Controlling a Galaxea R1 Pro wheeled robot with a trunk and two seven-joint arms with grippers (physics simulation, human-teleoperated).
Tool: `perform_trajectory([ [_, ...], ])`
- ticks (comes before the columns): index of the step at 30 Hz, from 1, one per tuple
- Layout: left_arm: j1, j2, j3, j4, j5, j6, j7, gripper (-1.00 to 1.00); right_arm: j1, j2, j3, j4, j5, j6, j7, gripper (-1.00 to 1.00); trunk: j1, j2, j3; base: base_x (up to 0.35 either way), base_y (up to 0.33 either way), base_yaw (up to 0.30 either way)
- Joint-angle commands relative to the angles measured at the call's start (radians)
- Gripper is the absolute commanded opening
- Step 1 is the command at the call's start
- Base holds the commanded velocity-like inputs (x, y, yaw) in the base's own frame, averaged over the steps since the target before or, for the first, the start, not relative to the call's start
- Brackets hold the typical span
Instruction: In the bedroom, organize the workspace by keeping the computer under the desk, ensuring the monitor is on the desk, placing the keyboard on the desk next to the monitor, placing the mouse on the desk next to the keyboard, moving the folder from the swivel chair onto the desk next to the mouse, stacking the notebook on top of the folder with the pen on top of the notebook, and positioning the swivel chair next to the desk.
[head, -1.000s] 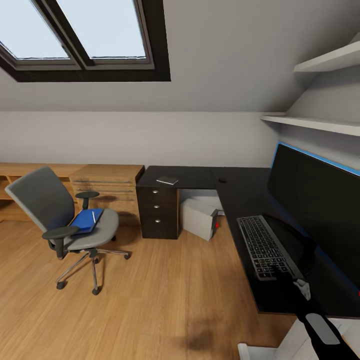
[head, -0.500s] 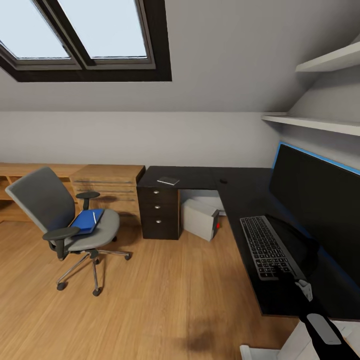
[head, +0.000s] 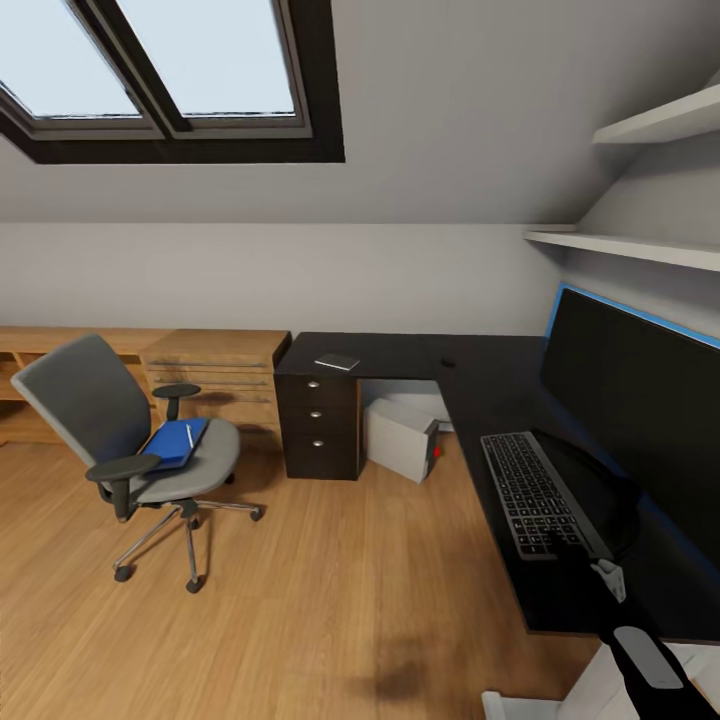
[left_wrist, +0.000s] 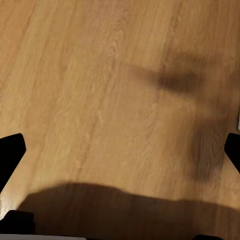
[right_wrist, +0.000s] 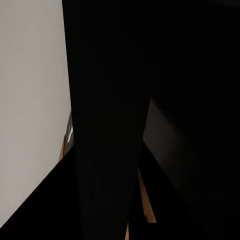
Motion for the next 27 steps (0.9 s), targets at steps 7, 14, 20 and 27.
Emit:
perform_trajectory([
  [7, -0.001, 0.001, -0.008, 0.001, 0.009, -0.004, 0.006, 1.00, 0.000, 0.000, 0.004, 0.005, 0.009, 0.008, -0.030, -1.00, 0.000, 0.000, -0.001, 0.000, 0.083, 0.000],
  [14, -0.001, 0.001, -0.008, 0.001, 0.009, -0.004, 0.006, 1.00, 0.000, 0.000, 0.004, 0.005, 0.009, 0.008, -0.030, -1.00, 0.000, 0.000, -0.001, 0.000, 0.006, 0.000],
  [20, -0.001, 0.001, -0.008, 0.001, 0.009, -0.004, 0.006, 1.00, 0.000, 0.000, 0.005, 0.005, 0.010, 0.009, -0.028, -1.00, 0.000, 0.000, -0.001, -0.032, 0.029, 0.000],
  [27, -0.001, 0.001, -0.008, 0.001, 0.009, -0.004, 0.006, 1.00, 0.000, 0.000, 0.008, 0.003, 0.012, 0.009, -0.023, -1.00, 0.000, 0.000, -0.001, -0.031, 0.023, 0.000],
])
